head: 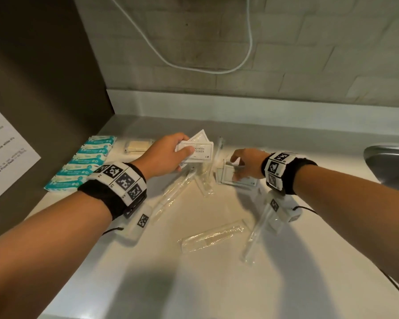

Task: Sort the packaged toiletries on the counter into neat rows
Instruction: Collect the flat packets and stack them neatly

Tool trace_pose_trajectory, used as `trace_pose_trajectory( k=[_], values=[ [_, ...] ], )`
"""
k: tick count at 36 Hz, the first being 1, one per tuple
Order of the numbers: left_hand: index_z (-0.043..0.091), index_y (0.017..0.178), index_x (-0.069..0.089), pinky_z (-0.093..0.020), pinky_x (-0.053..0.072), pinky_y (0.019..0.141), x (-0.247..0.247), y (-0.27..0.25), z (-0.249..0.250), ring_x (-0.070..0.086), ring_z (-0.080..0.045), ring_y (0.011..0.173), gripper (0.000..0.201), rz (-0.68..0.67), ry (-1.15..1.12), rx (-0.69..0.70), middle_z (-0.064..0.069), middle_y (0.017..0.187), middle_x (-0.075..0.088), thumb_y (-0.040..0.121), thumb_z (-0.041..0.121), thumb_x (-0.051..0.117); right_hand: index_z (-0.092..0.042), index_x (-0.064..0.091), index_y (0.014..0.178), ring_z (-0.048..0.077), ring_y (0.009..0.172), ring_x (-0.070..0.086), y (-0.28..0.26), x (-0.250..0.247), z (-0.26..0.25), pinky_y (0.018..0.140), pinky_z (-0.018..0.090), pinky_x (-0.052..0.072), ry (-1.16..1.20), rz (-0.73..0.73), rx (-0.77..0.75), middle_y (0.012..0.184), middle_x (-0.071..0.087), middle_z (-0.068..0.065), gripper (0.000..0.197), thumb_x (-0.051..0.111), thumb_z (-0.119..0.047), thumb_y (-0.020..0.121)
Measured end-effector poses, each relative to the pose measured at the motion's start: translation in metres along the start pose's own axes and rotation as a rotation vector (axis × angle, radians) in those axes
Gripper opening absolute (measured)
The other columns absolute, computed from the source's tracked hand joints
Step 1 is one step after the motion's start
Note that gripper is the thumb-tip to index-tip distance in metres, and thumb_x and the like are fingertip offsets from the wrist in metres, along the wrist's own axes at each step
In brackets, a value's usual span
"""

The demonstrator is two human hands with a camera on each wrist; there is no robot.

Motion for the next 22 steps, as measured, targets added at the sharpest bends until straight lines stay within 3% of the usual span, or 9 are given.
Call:
trace_pose_trajectory(
  k=[3, 8, 10, 15, 19, 22],
  values=[
    [0.023, 0.110, 0.059, -0.043, 0.061, 0.071, 0.006, 0.005, 0.000, 0.071, -0.030, 0.076, 0.012, -0.009, 0.000, 0.005, 0.001, 0.102, 0.071, 0.098, 0.025, 0.056, -0.013, 0.042, 0.140, 0.025, 0.123, 0.053, 0.007, 0.004, 0.013, 0.097, 0.030, 0.042, -0.067, -0.047, 0.075, 0.136, 0.054, 0.006, 0.071, 0.074, -0.035, 0.081],
    [0.022, 0.111, 0.060, -0.026, 0.058, 0.060, 0.015, 0.013, -0.004, 0.064, -0.008, 0.055, 0.014, -0.019, 0.027, 0.023, 0.008, 0.096, 0.068, 0.098, 0.025, 0.056, -0.013, 0.024, 0.150, 0.031, 0.127, 0.050, 0.017, 0.008, 0.024, 0.104, 0.039, 0.043, -0.027, -0.039, 0.133, 0.141, 0.051, 0.011, 0.098, 0.078, -0.044, 0.074],
    [0.021, 0.113, 0.061, -0.023, 0.056, 0.058, 0.018, 0.014, -0.004, 0.064, -0.007, 0.054, 0.016, -0.021, 0.028, 0.014, 0.009, 0.096, 0.068, 0.098, 0.026, 0.055, -0.014, 0.030, 0.148, 0.030, 0.129, 0.048, 0.019, 0.006, 0.023, 0.108, 0.040, 0.040, -0.033, -0.071, 0.122, 0.143, 0.050, 0.008, 0.096, 0.079, -0.045, 0.072],
    [0.021, 0.115, 0.060, -0.033, 0.059, 0.066, 0.020, 0.015, -0.003, 0.065, -0.013, 0.057, 0.018, -0.030, 0.024, 0.003, 0.006, 0.099, 0.069, 0.098, 0.026, 0.056, -0.020, 0.045, 0.137, 0.028, 0.120, 0.053, 0.023, 0.001, 0.027, 0.098, 0.039, 0.043, -0.030, -0.083, 0.111, 0.134, 0.055, 0.003, 0.084, 0.084, -0.043, 0.066],
    [0.022, 0.113, 0.060, -0.038, 0.061, 0.070, 0.020, 0.013, -0.002, 0.070, -0.023, 0.071, 0.016, -0.035, 0.015, -0.008, 0.005, 0.101, 0.069, 0.098, 0.025, 0.056, -0.021, 0.051, 0.131, 0.027, 0.116, 0.052, 0.024, 0.000, 0.028, 0.094, 0.039, 0.044, -0.102, -0.040, 0.086, 0.127, 0.051, 0.003, 0.082, 0.083, -0.050, 0.062],
    [0.021, 0.115, 0.061, -0.042, 0.061, 0.073, 0.021, 0.010, -0.002, 0.071, -0.027, 0.081, 0.018, -0.036, 0.010, -0.021, 0.004, 0.105, 0.069, 0.098, 0.026, 0.056, -0.022, 0.054, 0.128, 0.023, 0.111, 0.048, 0.022, 0.003, 0.027, 0.089, 0.036, 0.042, -0.153, -0.019, 0.057, 0.125, 0.050, 0.002, 0.073, 0.079, -0.052, 0.066]
  ],
)
Point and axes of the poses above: each hand's wrist, its own y-axis towards the middle knuckle, its own x-axis out of the palm, z = x × y, the point moved 2 cm from there along y, towards the middle knuckle
